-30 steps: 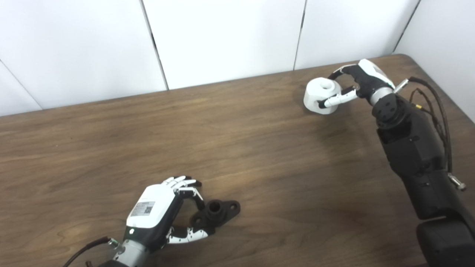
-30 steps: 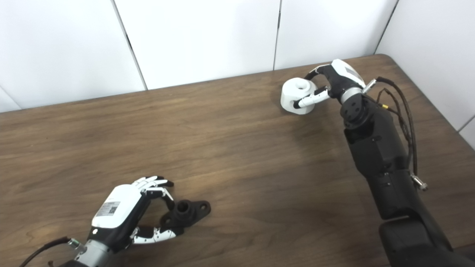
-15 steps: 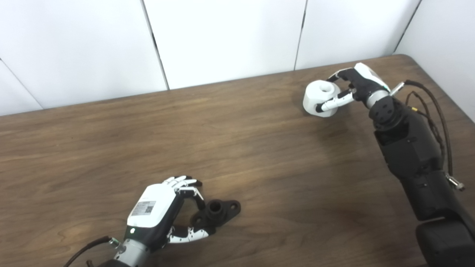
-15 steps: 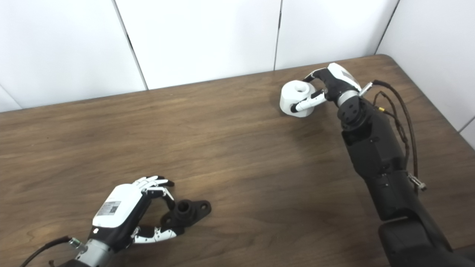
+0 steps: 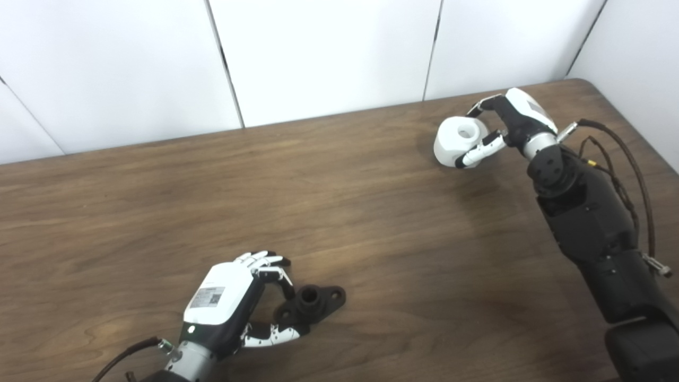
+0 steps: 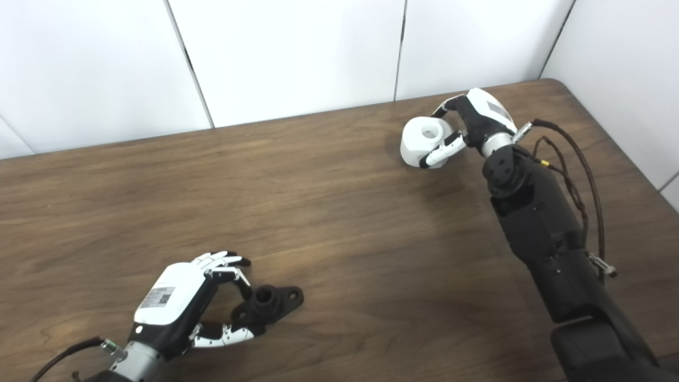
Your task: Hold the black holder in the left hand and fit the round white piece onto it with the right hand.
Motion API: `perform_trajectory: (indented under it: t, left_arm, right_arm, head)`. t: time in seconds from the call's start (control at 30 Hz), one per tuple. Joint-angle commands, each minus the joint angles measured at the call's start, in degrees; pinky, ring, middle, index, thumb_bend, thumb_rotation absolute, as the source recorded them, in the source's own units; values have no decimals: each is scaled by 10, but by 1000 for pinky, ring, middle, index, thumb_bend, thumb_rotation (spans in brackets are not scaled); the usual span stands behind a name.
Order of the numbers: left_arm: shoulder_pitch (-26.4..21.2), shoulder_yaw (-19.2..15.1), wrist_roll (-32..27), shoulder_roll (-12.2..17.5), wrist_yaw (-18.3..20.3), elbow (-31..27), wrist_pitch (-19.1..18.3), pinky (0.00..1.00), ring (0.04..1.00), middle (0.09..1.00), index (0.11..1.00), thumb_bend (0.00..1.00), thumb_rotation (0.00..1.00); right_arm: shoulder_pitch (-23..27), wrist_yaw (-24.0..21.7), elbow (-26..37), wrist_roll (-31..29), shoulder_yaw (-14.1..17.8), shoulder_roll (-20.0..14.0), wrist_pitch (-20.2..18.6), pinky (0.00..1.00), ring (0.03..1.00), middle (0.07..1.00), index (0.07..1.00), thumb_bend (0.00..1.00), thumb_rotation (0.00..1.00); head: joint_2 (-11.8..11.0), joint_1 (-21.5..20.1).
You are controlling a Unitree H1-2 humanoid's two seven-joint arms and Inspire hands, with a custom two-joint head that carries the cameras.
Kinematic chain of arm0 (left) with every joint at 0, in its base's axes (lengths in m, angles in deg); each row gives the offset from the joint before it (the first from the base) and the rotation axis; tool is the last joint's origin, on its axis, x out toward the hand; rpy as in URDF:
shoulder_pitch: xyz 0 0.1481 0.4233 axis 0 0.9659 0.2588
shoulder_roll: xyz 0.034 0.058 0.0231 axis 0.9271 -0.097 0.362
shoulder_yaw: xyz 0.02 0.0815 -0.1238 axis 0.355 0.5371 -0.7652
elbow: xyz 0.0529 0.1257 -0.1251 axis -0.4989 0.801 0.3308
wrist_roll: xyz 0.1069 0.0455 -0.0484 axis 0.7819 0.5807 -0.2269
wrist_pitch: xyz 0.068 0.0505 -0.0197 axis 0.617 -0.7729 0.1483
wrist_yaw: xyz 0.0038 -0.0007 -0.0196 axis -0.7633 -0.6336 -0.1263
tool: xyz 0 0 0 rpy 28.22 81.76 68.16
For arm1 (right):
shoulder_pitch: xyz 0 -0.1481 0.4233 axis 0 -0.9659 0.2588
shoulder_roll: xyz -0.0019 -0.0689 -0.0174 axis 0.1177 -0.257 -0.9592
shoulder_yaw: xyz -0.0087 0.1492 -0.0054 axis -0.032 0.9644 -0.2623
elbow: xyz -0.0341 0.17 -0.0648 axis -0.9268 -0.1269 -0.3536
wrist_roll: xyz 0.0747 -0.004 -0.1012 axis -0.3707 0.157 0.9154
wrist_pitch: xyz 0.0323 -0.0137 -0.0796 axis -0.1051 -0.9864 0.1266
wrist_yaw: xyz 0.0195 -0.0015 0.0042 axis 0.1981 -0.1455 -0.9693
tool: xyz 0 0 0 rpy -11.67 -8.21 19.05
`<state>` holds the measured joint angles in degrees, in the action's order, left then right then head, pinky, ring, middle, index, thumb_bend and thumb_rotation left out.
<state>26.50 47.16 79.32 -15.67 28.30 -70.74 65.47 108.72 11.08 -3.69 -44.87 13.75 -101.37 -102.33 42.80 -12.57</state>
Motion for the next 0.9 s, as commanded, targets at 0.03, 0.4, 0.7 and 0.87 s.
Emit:
perform_trajectory:
  t: [0.03,0.4,0.7,0.87]
  left_arm:
    - [18,9,16,10,47,22,-26,886,873,811,492,508,67]
    - [12,13,28,0,48,31,-27,879,869,808,492,509,65]
    - [7,17,37,-14,47,39,-31,882,868,811,492,508,65]
    - [7,21,45,-21,49,37,-36,883,863,811,492,509,65]
  right_arm:
    - [18,23,16,-3,-1,-17,20,904,942,837,482,524,134]
    - [-14,-4,147,29,-35,-18,-32,837,890,799,481,525,136]
    - [-38,-94,292,43,-68,4,-41,877,900,807,481,525,134]
    - [-52,-135,339,41,-85,32,-40,946,910,815,481,525,136]
  head:
    - [0,2]
    - [1,19]
    - [2,48]
    - [5,56]
